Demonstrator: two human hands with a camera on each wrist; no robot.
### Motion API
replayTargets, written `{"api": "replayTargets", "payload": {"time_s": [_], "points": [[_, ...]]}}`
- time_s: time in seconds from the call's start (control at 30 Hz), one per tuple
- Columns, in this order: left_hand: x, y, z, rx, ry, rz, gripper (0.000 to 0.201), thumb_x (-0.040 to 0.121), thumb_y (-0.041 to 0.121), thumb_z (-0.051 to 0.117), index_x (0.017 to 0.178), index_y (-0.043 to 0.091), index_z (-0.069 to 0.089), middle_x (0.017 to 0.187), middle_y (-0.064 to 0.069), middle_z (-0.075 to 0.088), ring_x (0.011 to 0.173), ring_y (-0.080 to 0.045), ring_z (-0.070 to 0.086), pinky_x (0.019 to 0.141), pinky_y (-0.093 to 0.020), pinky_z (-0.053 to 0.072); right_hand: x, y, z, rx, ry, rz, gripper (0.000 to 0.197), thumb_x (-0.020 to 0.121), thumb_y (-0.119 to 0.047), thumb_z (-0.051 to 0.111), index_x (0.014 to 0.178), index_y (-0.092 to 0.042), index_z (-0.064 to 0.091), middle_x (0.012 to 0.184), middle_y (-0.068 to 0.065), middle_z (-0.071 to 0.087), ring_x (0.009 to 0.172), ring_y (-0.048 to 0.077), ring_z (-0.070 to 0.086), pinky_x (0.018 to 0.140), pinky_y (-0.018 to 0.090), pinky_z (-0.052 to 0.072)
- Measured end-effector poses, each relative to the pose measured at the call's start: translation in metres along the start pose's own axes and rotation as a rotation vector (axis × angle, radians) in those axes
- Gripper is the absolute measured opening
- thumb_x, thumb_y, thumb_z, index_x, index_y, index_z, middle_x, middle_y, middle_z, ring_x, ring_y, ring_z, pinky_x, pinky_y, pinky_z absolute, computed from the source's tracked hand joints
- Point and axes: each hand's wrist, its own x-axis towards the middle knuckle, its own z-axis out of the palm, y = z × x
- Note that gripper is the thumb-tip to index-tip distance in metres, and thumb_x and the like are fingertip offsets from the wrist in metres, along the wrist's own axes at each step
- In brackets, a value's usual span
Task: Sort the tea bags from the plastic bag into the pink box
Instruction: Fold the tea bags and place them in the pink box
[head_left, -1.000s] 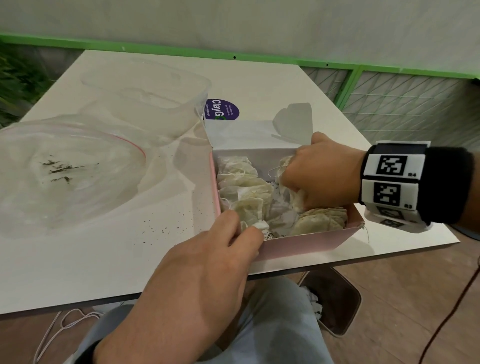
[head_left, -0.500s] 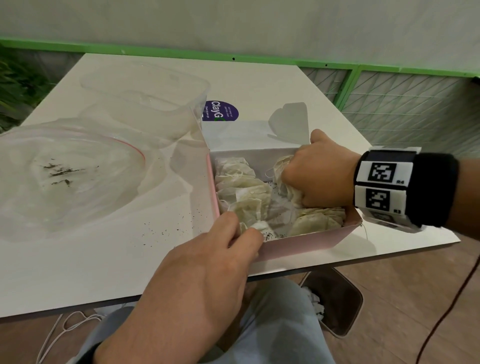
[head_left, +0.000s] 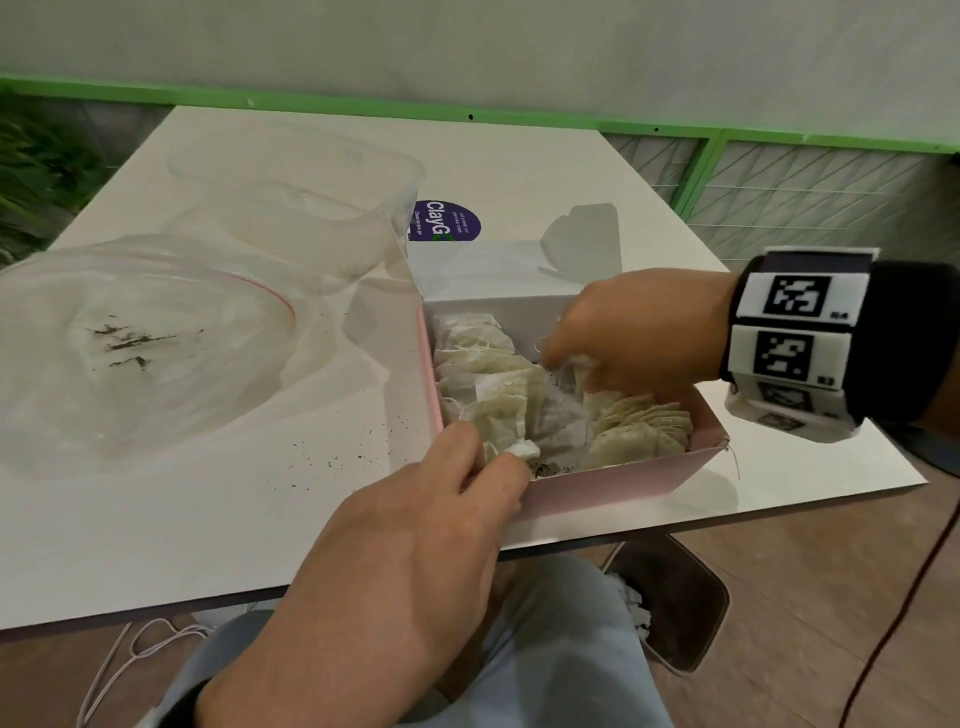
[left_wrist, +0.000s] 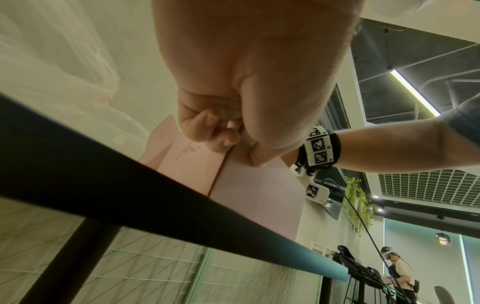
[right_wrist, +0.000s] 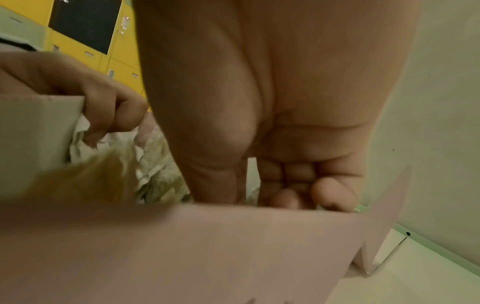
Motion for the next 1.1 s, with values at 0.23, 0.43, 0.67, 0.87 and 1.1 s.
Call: {"api": "replayTargets", "payload": {"time_s": [0.23, 0.43, 0.67, 0.87, 1.1], "points": [[0.000, 0.000, 0.000, -0.006, -0.008, 0.001, 0.019, 0.089, 0.023, 0.065, 0.102, 0.029, 0.051, 0.093, 0.005, 0.045, 0.053, -0.023, 0.049, 0.038, -0.041, 0.046, -0.004, -0.002, 0.000, -0.020, 0.000, -0.009, 0.042, 0.092, -0.029, 0.060, 0.133, -0.040, 0.057, 0.122, -0.003, 0.064, 0.110, 0.024, 0.063, 0.086, 0.032, 0.053], [0.000, 0.000, -0.002, -0.004, -0.014, -0.004, 0.014, 0.091, 0.025, 0.061, 0.101, 0.028, 0.051, 0.092, 0.006, 0.044, 0.052, -0.024, 0.048, 0.037, -0.040, 0.045, -0.004, 0.001, 0.004, 0.000, 0.033, 0.012, 0.023, 0.095, -0.033, 0.054, 0.113, -0.031, 0.068, 0.092, -0.010, 0.064, 0.090, 0.017, 0.064, 0.074, 0.029, 0.048], [0.000, 0.000, -0.002, 0.000, -0.004, -0.006, 0.026, 0.086, 0.018, 0.074, 0.099, 0.027, 0.053, 0.091, 0.005, 0.046, 0.051, -0.023, 0.047, 0.036, -0.039, 0.043, -0.036, -0.004, -0.021, 0.558, -0.001, -0.072, 0.026, 0.084, -0.055, 0.066, 0.108, -0.046, 0.070, 0.088, -0.024, 0.067, 0.081, -0.004, 0.063, 0.071, 0.015, 0.043], [0.000, 0.001, -0.001, -0.003, 0.020, 0.007, 0.021, 0.086, 0.017, 0.069, 0.099, 0.026, 0.055, 0.091, 0.003, 0.048, 0.048, -0.024, 0.046, 0.035, -0.038, 0.043, -0.033, -0.011, 0.007, 0.259, -0.185, -0.108, 0.027, 0.096, -0.037, 0.054, 0.074, -0.030, 0.066, 0.063, -0.014, 0.058, 0.057, 0.007, 0.051, 0.064, 0.031, 0.051], [-0.001, 0.001, 0.000, 0.013, 0.019, 0.004, 0.027, 0.083, 0.015, 0.074, 0.098, 0.025, 0.054, 0.091, 0.002, 0.047, 0.048, -0.026, 0.045, 0.035, -0.039, 0.043, -0.027, -0.015, 0.004, 0.384, -0.124, -0.200, 0.040, 0.089, -0.030, 0.062, 0.119, -0.057, 0.063, 0.109, -0.035, 0.055, 0.110, 0.003, 0.057, 0.101, 0.030, 0.047]]}}
